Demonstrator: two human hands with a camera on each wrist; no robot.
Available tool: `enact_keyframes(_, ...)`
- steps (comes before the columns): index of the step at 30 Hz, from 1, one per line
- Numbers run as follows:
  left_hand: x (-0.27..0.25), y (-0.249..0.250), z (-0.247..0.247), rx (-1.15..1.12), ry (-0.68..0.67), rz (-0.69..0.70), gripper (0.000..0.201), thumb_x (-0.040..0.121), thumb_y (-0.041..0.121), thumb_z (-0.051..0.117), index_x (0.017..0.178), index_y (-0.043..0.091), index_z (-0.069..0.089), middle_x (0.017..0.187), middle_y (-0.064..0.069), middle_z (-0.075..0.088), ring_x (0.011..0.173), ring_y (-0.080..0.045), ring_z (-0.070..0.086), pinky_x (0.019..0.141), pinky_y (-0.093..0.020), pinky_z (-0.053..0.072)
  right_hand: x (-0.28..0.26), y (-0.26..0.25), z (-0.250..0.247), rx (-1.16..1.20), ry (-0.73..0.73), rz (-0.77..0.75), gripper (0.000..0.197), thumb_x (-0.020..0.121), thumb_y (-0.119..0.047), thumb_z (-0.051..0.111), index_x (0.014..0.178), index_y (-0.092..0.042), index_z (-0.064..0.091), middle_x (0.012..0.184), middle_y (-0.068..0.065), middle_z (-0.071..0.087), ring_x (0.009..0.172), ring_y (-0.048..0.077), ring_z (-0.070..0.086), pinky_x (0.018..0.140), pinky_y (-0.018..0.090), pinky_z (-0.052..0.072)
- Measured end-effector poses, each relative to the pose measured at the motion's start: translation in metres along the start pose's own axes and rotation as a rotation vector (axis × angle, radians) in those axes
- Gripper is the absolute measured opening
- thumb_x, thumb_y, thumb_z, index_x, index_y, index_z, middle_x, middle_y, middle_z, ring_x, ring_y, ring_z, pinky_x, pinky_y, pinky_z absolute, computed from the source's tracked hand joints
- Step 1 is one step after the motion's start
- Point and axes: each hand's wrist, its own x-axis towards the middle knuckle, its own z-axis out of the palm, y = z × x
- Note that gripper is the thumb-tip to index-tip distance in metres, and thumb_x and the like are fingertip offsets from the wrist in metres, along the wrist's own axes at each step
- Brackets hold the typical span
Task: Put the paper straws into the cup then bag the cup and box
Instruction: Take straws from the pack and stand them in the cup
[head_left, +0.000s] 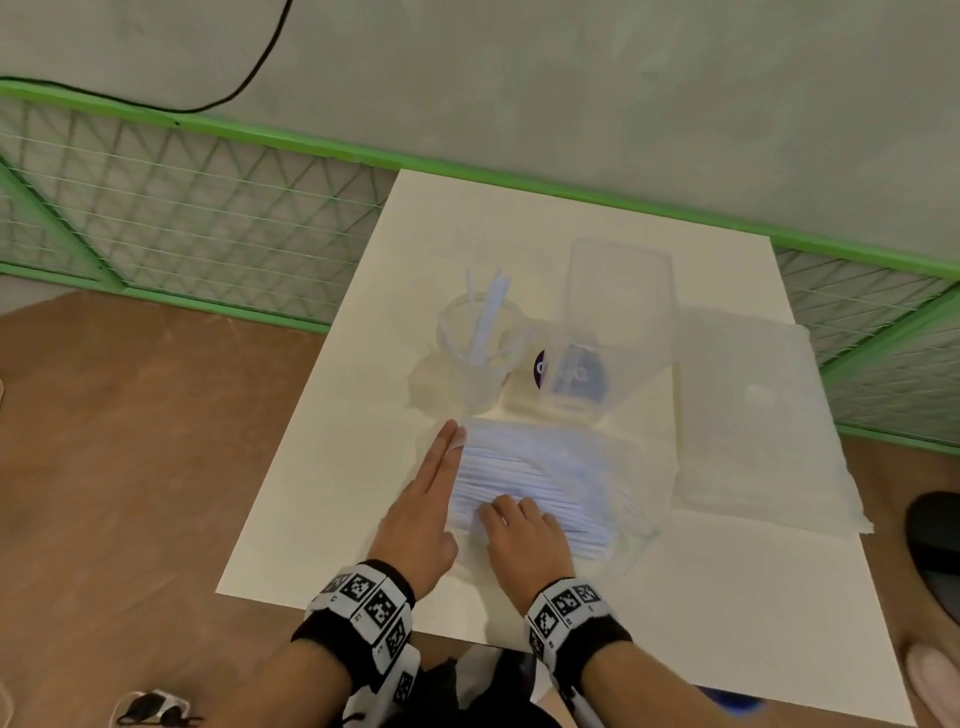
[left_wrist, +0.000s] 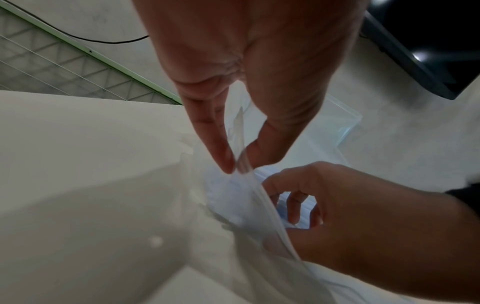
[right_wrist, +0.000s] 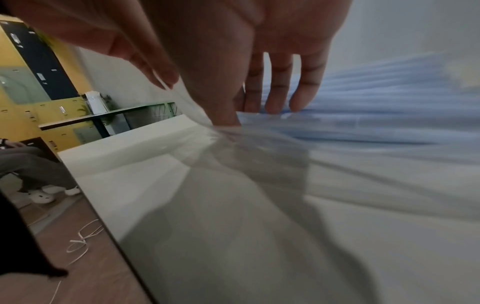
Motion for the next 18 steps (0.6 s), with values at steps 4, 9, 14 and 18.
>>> enact_keyframes(4, -0.0003, -0.0025, 0.0017, -0.028, 0.013, 0.009, 0.118, 0.07, -0.013, 0.056, 0.155, 0.037, -0.007, 0.155, 0.035, -0.023, 0.111, -0.013, 0.055, 0.051, -0.011, 0.034, 0.0012, 0.0012, 0.0009, -0.023, -0.03, 0.016, 0.04, 0.046, -0.014, 0.09, 0.08, -0.021, 0.072, 0.079, -0.002, 0.065, 0.069, 0.023, 0.062, 0.053, 0.036, 0.051)
enact_keyframes(9, 0.0, -0.001, 0.0015, -0.043, 0.024, 0.022, 0.118, 0.07, -0.012, 0.057, 0.155, 0.038, -0.007, 0.154, 0.036, -0.023, 0.109, -0.012, 0.056, 0.052, -0.011, 0.036, 0.005, 0.0012, -0.0009, -0.051, -0.034, 0.027, 0.042, 0.049, -0.016, 0.088, 0.087, -0.021, 0.072, 0.078, -0.003, 0.068, 0.07, 0.023, 0.064, 0.057, 0.037, 0.05)
enact_keyframes(14, 0.003, -0.0028, 0.0031, -0.043, 0.042, 0.037, 0.116, 0.07, -0.011, 0.059, 0.155, 0.036, -0.005, 0.155, 0.034, -0.021, 0.119, -0.011, 0.052, 0.055, -0.007, 0.04, 0.0076, 0.0033, -0.0025, -0.075, -0.081, 0.028, 0.022, 0.067, -0.013, 0.077, 0.088, -0.019, 0.073, 0.089, 0.001, 0.068, 0.084, 0.027, 0.064, 0.068, 0.04, 0.05)
enact_keyframes(18, 0.0029, -0.0014, 0.0031, -0.042, 0.048, 0.035, 0.116, 0.071, -0.011, 0.059, 0.155, 0.036, -0.006, 0.155, 0.035, -0.022, 0.117, -0.011, 0.053, 0.053, -0.009, 0.038, 0.0089, 0.0006, -0.0033, -0.098, -0.124, 0.008, 0.016, 0.073, -0.013, 0.07, 0.088, -0.018, 0.073, 0.085, 0.003, 0.07, 0.085, 0.028, 0.064, 0.072, 0.042, 0.049)
